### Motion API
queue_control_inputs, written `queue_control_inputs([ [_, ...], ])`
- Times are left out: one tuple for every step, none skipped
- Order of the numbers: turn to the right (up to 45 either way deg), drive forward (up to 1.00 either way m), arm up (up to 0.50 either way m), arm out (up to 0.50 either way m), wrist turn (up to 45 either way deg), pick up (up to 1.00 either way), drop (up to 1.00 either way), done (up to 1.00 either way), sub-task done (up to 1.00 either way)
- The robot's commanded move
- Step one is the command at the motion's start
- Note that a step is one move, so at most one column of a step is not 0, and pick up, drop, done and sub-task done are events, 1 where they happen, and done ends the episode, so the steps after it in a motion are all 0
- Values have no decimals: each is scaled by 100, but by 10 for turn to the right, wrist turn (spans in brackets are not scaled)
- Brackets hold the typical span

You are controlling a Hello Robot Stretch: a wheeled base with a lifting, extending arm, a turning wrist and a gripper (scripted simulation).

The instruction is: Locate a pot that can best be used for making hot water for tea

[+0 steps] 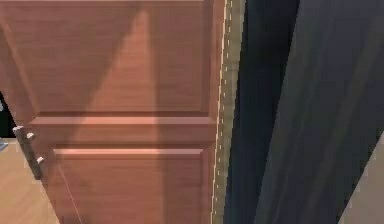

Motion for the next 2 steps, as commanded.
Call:
queue_control_inputs([
  [-450,0,0,0,0,0,0,0,0],
  [-390,0,0,0,0,0,0,0,0],
])
